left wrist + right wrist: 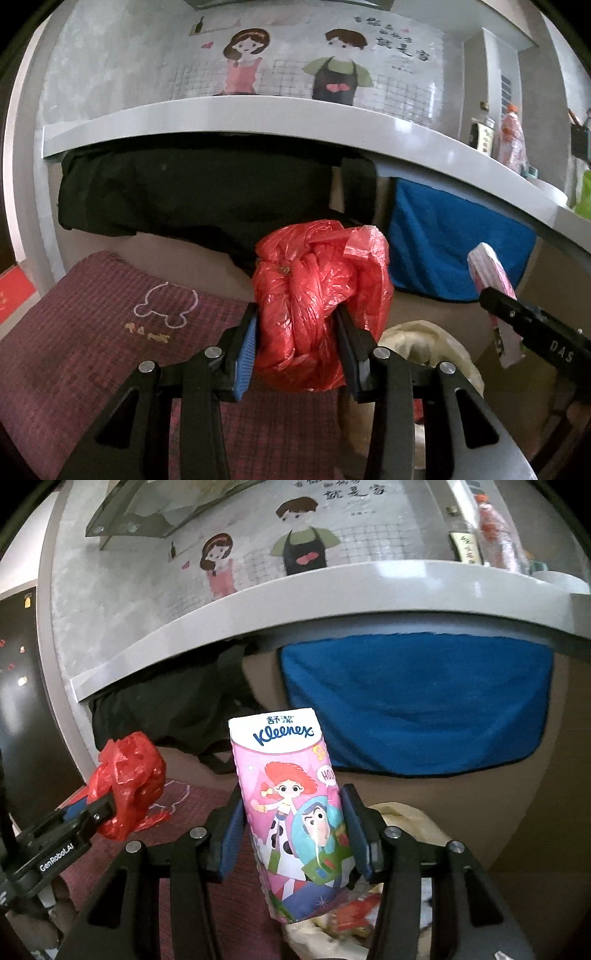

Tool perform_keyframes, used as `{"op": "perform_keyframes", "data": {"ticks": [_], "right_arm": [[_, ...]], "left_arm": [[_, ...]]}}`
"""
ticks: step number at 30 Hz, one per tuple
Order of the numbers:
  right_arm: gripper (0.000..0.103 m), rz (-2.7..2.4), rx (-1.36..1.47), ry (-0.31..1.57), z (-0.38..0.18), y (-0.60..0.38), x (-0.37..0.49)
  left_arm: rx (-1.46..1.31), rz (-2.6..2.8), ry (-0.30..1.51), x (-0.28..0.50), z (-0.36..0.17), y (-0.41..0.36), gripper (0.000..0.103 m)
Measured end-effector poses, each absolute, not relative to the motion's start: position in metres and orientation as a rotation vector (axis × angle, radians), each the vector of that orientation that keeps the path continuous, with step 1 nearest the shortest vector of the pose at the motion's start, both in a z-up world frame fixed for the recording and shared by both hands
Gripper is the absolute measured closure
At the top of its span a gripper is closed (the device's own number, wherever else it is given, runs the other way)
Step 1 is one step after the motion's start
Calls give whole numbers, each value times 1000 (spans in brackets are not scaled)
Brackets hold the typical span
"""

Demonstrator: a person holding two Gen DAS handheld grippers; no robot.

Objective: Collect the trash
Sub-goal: 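Carry the Kleenex pack and red bag over the bin with both tools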

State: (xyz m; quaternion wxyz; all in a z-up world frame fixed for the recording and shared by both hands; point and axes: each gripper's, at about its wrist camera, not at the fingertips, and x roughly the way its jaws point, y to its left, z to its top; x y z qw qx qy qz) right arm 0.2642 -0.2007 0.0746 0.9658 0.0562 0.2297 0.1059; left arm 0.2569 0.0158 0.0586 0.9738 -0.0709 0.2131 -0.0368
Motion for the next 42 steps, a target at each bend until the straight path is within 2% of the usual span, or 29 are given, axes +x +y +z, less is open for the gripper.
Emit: {"op": "perform_keyframes", "data": {"ticks": [13,42], "right_arm": [[56,147,101,442,62,-250,247],[54,91,175,576,-8,-290,292]], "left_arm": [[-91,-154,403,260,51,-42,62],[-50,-302,571,337,-14,-101,62]]}}
